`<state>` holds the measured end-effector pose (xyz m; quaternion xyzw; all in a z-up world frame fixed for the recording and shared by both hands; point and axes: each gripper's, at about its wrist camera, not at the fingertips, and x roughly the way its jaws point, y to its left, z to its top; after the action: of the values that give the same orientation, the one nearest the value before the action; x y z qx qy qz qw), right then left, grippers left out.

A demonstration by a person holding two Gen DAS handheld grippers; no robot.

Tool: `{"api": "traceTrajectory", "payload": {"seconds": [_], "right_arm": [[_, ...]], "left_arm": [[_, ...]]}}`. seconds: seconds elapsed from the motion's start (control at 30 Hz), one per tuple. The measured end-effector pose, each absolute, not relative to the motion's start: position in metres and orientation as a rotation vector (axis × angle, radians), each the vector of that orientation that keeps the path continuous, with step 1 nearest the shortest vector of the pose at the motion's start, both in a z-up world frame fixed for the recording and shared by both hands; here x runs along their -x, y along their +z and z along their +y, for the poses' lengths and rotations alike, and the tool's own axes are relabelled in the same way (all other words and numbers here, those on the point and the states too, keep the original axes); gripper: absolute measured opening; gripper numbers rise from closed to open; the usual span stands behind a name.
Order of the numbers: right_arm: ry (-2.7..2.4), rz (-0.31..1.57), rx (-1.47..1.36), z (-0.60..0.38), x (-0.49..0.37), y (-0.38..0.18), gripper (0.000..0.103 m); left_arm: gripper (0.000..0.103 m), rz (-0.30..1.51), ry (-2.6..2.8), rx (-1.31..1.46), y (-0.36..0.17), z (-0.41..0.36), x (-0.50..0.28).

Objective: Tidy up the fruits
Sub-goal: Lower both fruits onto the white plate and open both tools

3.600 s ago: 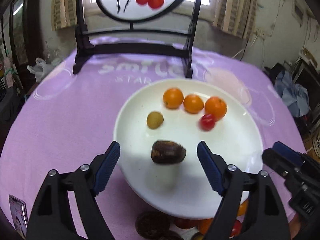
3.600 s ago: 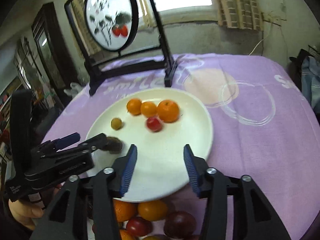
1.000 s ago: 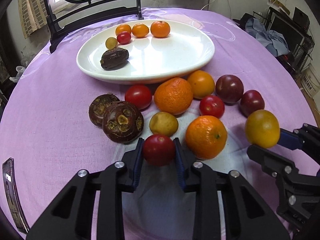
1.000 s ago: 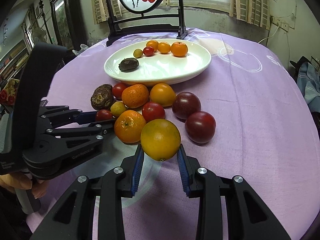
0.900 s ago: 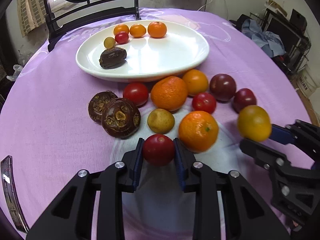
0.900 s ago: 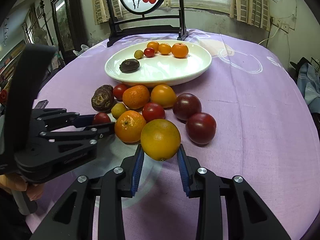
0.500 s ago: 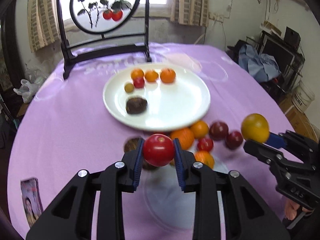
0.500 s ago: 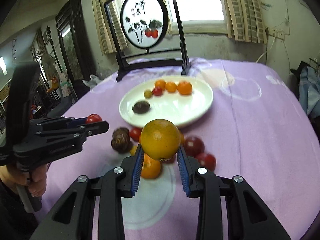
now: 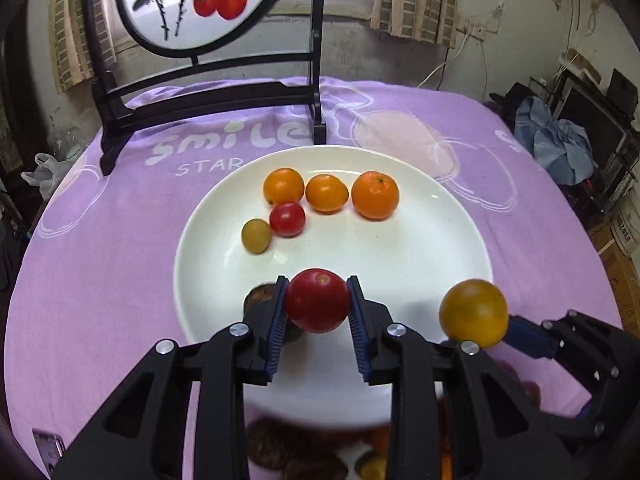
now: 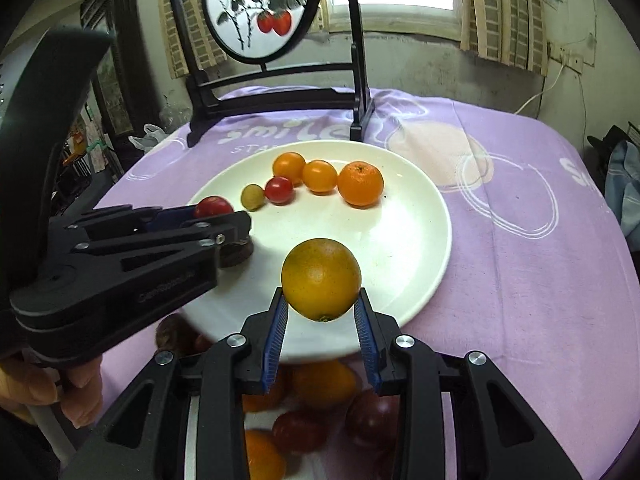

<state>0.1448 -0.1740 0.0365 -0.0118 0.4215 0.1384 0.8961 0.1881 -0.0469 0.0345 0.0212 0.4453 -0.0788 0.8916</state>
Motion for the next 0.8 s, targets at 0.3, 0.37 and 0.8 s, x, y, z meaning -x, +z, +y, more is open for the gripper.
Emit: {"api": "traceTrajectory", "payload": {"seconds": [0.3,0.37,0.8], "right_arm": [[0.255,0.836,-0.009,-0.193,-0.143,0.044,0.055],[0.255,0.832,-0.015,-0.199,-0.132,0.046,0.057],[0.317,0.859,0.022,-0.205,-0.044,0.034,0.061]], "left_arm": [[0.076,0.920,-0.131,-0.005,0.035,-0.048,-0.193],[0.083,0.923,-0.123,0.002,0.038,-0.041,-0.180],[0.096,0.879,-0.091,0.013,0.041,-0.013,-0.071]]}}
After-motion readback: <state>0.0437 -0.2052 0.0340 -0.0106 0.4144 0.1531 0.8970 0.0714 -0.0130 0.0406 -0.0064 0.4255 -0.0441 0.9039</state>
